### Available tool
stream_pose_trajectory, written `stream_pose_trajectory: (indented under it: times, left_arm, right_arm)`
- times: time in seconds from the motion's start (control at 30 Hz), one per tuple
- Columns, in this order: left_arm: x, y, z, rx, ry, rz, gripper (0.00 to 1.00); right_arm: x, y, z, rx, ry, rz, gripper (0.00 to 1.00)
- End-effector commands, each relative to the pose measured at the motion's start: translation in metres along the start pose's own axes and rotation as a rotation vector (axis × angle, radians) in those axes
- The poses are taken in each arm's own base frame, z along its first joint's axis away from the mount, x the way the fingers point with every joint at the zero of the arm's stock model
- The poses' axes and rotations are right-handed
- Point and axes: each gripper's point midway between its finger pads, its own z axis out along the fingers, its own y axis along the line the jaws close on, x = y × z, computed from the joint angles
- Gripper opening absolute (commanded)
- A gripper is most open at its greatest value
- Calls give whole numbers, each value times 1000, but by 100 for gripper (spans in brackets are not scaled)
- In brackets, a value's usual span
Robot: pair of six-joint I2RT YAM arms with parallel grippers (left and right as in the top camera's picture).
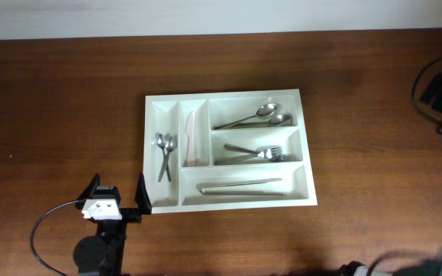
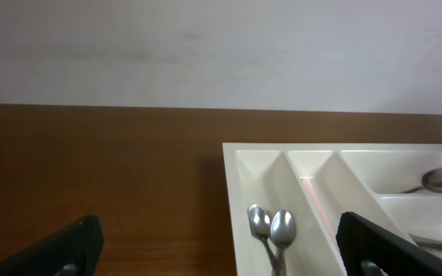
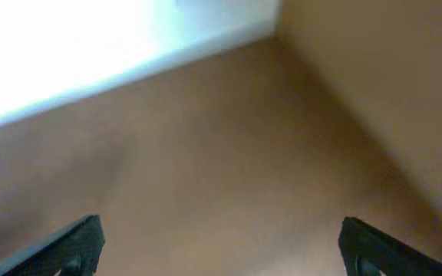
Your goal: Pack container
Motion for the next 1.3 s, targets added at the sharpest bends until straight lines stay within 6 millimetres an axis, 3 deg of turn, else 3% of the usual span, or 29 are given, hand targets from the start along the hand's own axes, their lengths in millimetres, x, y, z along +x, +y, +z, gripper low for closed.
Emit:
stream_pose_trajectory:
  times: [0.0,0.1,0.2,0.47,0.6,0.7,1.0,1.27]
  left_arm:
    - [2,3,0,-16,0,-7,99]
    - [2,3,0,-16,0,-7,99]
    - [2,3,0,-16,0,-7,99]
    - [2,3,0,-16,0,-7,99]
    - [2,3,0,-16,0,-7,99]
    - [2,3,0,-16,0,-7,99]
    - [2,3,0,-16,0,-7,99]
    - [2,3,0,-16,0,-7,99]
  right_arm:
    - [-9,25,-26,-67,-94,-22,99]
    - [-20,43,-53,-103,-236,-48,99]
    - [-18,64,-84,-154,-369,-72,99]
    - [28,106,-171,-326,-597,-118,99]
    - [42,111,-213,-392,-710,-121,99]
    - [50,111,-233,-423,-771,-118,99]
    - [67,116,-254,-493,-838,-118,99]
    - [88,121,-234,-497,-818,-130,99]
